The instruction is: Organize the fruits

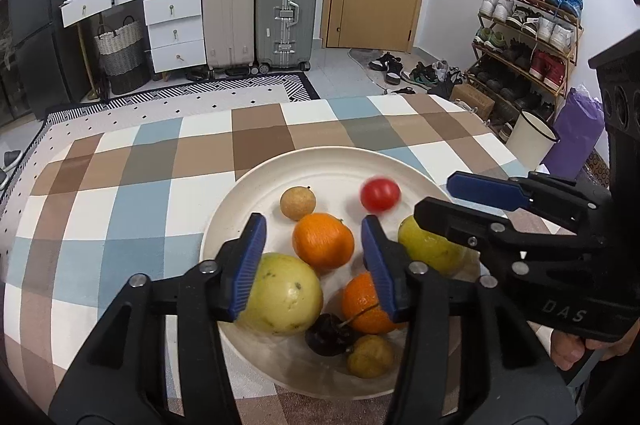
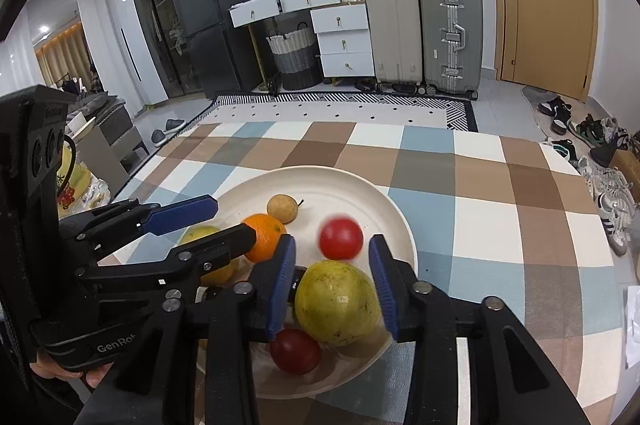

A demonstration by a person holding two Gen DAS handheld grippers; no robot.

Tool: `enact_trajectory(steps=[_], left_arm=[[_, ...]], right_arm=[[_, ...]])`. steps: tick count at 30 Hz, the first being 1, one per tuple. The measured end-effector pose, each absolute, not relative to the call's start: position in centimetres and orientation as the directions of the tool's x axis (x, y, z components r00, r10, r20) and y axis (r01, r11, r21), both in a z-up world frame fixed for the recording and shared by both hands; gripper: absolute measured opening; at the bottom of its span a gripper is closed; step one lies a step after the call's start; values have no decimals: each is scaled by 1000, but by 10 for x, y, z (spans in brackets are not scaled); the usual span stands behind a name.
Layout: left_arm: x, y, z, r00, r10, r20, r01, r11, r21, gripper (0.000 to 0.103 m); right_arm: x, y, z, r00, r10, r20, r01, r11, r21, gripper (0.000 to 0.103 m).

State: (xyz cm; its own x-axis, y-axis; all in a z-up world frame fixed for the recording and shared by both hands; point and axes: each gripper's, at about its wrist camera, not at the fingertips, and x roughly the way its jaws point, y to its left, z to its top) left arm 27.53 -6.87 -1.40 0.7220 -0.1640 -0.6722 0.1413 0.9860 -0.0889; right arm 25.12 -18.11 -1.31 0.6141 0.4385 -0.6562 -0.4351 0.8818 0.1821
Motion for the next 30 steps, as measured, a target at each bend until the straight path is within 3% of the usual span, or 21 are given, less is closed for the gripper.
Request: enact_trajectory(steps=[4, 6, 7, 12, 15, 30], left_arm=[[264, -61, -6, 740, -160, -653, 129, 987, -96, 70], [256, -57, -1, 753, -149, -641, 116, 989, -94, 78], [252, -56, 2, 756, -150, -637, 115, 989, -96, 83], [224, -47, 17, 776, -166, -609, 130, 986, -103, 89], [205, -46, 24, 790, -161, -592, 134, 987, -90, 101], [122, -44, 43, 813, -164, -558, 132, 986, -97, 102]], right_arm=[[243, -188, -8, 626, 440, -644, -432, 883, 183, 54], [238, -193, -5, 637, 439, -634, -424, 886, 188, 72], [235, -196, -3, 642, 441, -627, -421, 887, 192, 76], [218, -210, 8, 668, 453, -590, -403, 887, 225, 102], [207, -218, 11, 668, 473, -575, -402, 879, 256, 102], [142, -233, 15, 663, 486, -570, -417, 872, 258, 102]])
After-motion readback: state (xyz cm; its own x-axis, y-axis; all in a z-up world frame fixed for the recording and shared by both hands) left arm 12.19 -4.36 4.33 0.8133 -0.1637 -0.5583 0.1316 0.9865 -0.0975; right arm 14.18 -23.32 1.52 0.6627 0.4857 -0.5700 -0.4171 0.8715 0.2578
